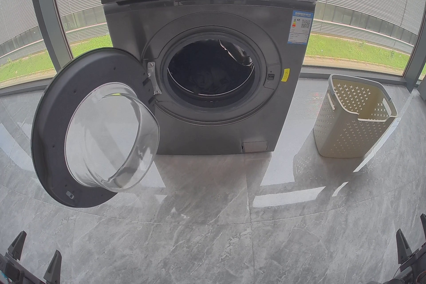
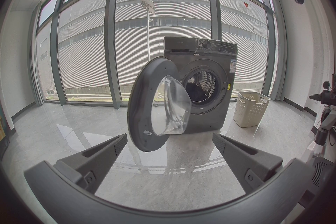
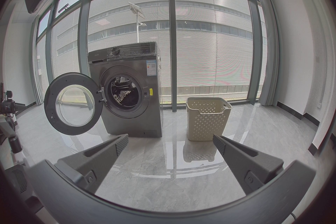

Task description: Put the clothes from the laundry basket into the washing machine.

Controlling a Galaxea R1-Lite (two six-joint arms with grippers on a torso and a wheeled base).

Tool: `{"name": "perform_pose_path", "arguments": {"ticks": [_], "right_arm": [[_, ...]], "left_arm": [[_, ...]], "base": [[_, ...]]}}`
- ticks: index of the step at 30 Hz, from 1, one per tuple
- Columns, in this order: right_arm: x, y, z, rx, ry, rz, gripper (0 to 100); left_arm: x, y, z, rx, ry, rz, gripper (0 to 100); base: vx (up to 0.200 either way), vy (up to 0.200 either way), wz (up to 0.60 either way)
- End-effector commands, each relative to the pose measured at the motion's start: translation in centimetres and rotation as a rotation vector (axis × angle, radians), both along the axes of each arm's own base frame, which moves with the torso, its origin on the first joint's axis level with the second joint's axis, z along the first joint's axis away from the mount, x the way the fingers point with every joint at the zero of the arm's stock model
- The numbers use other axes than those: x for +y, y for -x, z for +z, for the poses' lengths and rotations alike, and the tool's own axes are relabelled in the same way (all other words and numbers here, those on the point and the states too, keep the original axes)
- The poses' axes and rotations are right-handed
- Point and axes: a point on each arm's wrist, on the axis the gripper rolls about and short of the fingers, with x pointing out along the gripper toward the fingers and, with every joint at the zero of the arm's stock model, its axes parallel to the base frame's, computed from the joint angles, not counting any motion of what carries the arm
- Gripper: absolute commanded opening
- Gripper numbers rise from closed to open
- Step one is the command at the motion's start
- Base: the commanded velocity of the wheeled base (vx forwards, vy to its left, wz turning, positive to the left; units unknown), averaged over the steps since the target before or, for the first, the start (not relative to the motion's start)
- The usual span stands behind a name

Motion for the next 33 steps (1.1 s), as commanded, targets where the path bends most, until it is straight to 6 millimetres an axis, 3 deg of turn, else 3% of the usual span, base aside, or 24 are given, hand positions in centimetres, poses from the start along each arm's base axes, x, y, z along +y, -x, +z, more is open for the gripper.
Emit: {"name": "perform_pose_path", "arguments": {"ticks": [1, 7, 33], "right_arm": [[0.00, -0.02, -0.48, 0.003, 0.000, 0.000, 100], [0.00, -0.01, -0.43, 0.001, 0.000, 0.000, 100], [0.00, -0.02, -0.49, 0.004, 0.000, -0.001, 100]], "left_arm": [[0.00, -0.02, -0.48, 0.004, 0.000, 0.000, 100], [0.00, -0.02, -0.48, 0.004, 0.000, 0.001, 100], [0.00, -0.02, -0.48, 0.004, 0.000, 0.000, 100]], "base": [[0.000, 0.200, 0.00], [0.000, 0.200, 0.00], [0.000, 0.000, 0.00]]}}
